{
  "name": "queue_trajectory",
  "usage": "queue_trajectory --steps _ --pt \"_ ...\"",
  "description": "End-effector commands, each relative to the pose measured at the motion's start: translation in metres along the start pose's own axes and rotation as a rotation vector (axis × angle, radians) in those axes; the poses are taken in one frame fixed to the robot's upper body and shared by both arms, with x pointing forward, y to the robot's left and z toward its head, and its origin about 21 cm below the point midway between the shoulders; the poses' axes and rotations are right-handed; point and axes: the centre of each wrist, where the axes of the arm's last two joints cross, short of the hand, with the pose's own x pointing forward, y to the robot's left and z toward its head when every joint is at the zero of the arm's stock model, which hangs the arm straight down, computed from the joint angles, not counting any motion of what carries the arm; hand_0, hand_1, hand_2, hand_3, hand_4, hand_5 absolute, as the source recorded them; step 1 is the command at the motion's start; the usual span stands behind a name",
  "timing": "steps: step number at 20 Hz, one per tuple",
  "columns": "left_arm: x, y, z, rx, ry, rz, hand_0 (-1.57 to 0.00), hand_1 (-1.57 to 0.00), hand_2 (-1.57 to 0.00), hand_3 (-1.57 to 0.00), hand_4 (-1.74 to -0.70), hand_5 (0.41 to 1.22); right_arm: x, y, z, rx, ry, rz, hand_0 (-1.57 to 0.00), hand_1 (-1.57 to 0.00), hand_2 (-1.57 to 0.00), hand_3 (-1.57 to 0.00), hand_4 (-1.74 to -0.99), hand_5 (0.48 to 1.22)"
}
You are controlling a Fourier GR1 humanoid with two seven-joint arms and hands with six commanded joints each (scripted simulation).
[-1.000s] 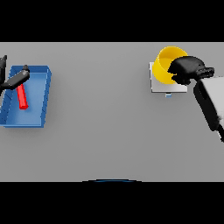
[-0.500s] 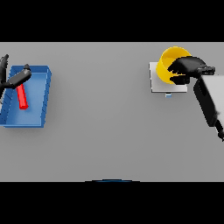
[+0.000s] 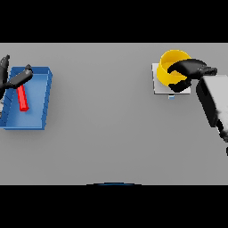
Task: Pick up the red beaker and tilt it to pour out 1 green nut into yellow bowl. Pick up the yellow bowl and place it on the metallic measuring scale.
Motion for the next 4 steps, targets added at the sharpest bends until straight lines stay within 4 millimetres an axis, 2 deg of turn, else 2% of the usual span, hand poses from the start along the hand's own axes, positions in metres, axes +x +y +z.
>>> queue_trajectory --steps 1,4 --pt "0.0013 0.0006 0.0013 -0.002 -0.008 0.012 0.00 0.00 0.00 0.00 -0.81 0.734 0.0005 -0.0002 -0.0005 0.006 0.003 0.006 -0.10 -0.09 -0.21 -0.41 -1.336 0.741" --pt "-0.0024 -0.0015 0.0016 0.001 -0.002 0.015 0.00 0.00 0.00 0.00 -0.82 0.734 0.0009 -0.0002 -0.0007 0.012 0.008 0.015 -0.05 -0.05 -0.12 -0.35 -1.308 0.733"
